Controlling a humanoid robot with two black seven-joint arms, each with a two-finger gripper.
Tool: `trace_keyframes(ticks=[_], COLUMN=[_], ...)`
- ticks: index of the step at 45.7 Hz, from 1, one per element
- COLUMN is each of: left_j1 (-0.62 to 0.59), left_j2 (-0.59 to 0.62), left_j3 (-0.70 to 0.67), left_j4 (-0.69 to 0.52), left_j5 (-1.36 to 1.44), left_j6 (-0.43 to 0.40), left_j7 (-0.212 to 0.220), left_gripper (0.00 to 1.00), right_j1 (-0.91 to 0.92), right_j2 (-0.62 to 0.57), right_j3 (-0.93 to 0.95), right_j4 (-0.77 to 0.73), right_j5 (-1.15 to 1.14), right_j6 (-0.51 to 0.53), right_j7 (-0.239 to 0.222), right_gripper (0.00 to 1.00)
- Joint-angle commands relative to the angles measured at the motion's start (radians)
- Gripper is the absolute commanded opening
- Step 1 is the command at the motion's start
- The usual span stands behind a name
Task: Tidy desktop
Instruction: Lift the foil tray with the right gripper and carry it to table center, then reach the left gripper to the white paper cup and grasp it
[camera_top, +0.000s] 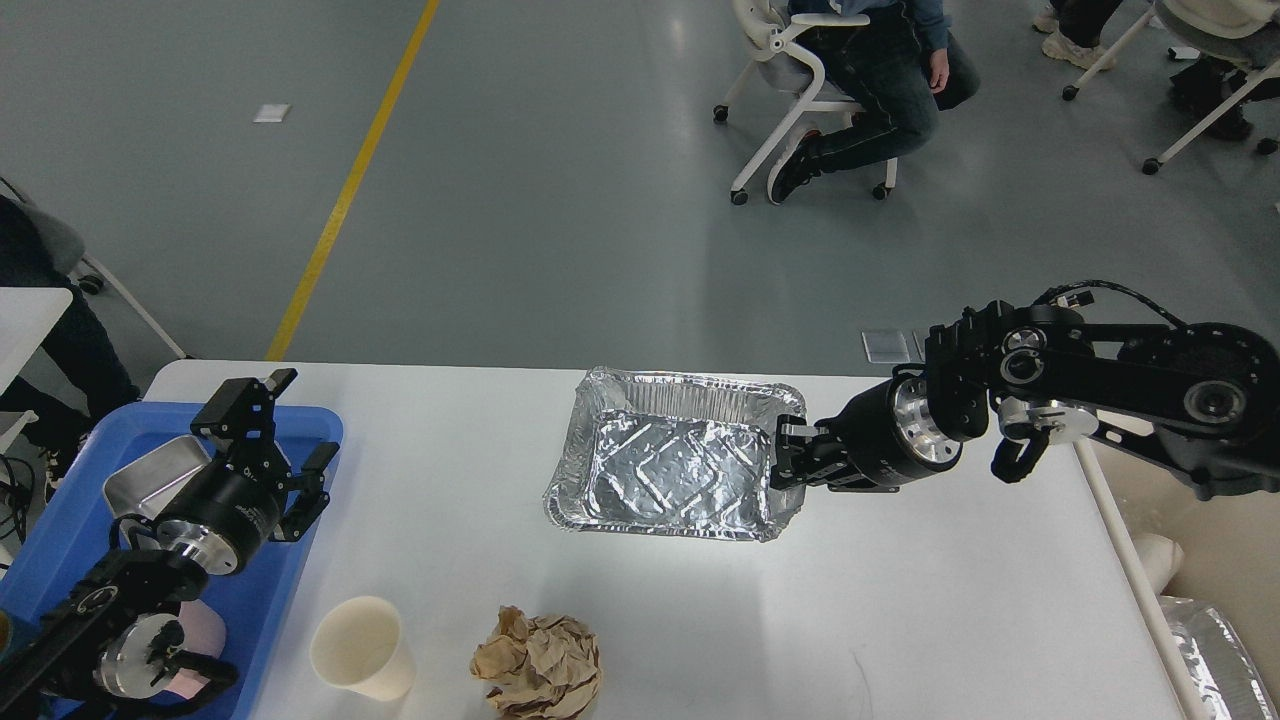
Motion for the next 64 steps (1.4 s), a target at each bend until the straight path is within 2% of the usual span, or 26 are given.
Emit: trace_keyframes(ticks=[1,7,12,16,26,43,49,64], left_j1=[-0.054,-0.132,-0.152,-0.151,-0.122,-0.113,-0.117,-0.113], left_j2=[0.270,0.537,0.689,0.776,0.928,1.034,1.029,0.942], left_j3=[0.249,0.413,0.461,0.470,0.498,0.659,0.659,0.666], left_j4=[-0.112,-0.215,-0.223,-0.230,-0.315,-0.421,-0.421,-0.390], left_j5=[0.001,0.001,0.005,0.042,0.269,0.449,0.450,0.476], left_j6=[0.003,0.003,-0.016,-0.058,-0.061,-0.013,-0.013,-0.003], left_j7=[-0.003,-0.001,-0.007,-0.015,-0.019,-0.061,-0.084,-0.082], left_gripper=[0.97,0.97,0.97,0.97,0.97,0.97,0.97,0.97], right_j1=[0.001,-0.002,-0.002,-0.002,-0.002,-0.002,-0.004,-0.004], right_j2=[-0.001,0.000,0.002,0.000,-0.003,-0.027,-0.038,-0.035], right_j3=[0.000,0.000,0.002,0.002,0.000,0.002,0.003,0.009], right_j4=[-0.006,-0.019,-0.020,-0.020,-0.020,-0.019,-0.019,-0.006], right_j5=[0.002,0.008,0.008,0.008,0.007,0.005,0.007,0.002], right_j6=[0.000,0.000,0.000,0.000,0.000,0.001,0.001,-0.002], right_j7=[0.000,0.000,0.000,0.000,0.002,0.002,0.002,0.002], right_gripper=[0.00,0.00,0.00,0.00,0.00,0.00,0.00,0.00])
